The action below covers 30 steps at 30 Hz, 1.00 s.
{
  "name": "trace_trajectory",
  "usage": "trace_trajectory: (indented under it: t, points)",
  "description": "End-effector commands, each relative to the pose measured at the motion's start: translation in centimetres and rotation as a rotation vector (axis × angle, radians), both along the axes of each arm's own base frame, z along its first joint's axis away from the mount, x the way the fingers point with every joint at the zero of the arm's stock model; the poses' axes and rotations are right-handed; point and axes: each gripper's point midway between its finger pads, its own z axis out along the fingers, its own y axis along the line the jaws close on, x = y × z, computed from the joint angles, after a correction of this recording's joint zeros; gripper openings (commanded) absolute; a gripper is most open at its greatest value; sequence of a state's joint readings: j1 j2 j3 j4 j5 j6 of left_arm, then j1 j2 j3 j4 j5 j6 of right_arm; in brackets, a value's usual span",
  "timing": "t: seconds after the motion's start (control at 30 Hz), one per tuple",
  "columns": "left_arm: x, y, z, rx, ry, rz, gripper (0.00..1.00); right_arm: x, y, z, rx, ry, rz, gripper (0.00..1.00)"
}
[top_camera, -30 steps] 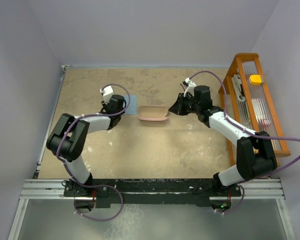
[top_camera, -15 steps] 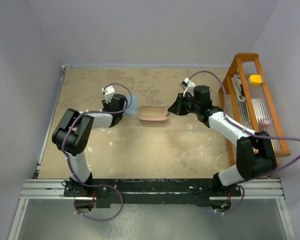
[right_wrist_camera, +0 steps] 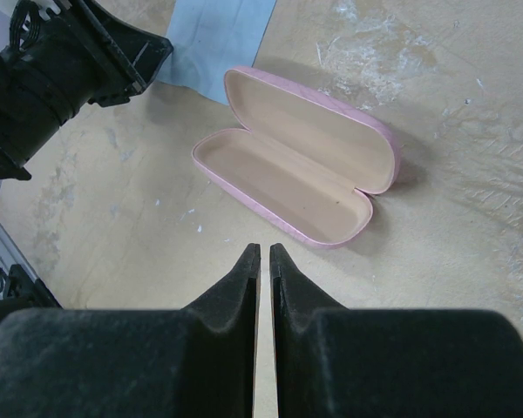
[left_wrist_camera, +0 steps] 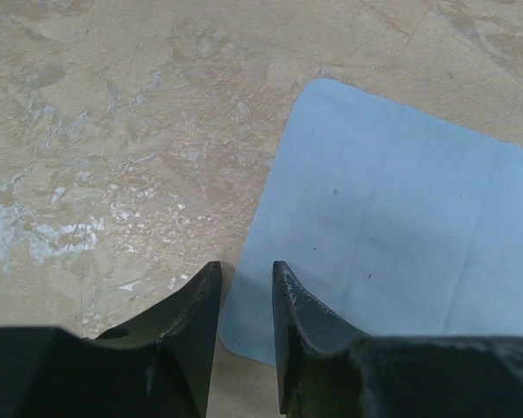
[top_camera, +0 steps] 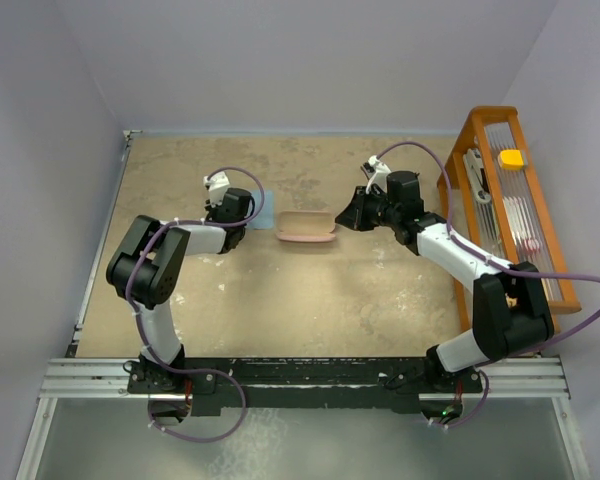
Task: Organize the sunglasses
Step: Move the glasses cleaning cloth to the center of the board.
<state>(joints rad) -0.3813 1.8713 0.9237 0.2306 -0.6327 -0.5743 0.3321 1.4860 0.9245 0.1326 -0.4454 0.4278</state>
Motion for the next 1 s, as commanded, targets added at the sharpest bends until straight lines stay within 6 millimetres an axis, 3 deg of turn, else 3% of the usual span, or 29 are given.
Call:
trace_trajectory:
  t: [0.0, 0.23, 0.6, 0.97]
  points:
    - [0.2, 0.1, -0.1, 0.000, 0.002, -0.002, 0.26, 0.2, 0.7, 0.9, 0.029, -0.027, 0.024, 0.11]
    - [-0.1, 0.0, -0.2, -0.004, 0.014, -0.018, 0.01, 0.2, 0.7, 0.8, 0.028, -0.027, 0.022, 0.11]
    - [-0.6, -0.1, -0.1, -0.015, 0.014, -0.029, 0.00, 0.2, 0.7, 0.5, 0.029, -0.017, 0.021, 0.10]
    - [-3.2, 0.8, 0.6, -0.028, 0.061, 0.004, 0.00, 0.2, 0.8, 0.6, 0.040, -0.012, 0.022, 0.10]
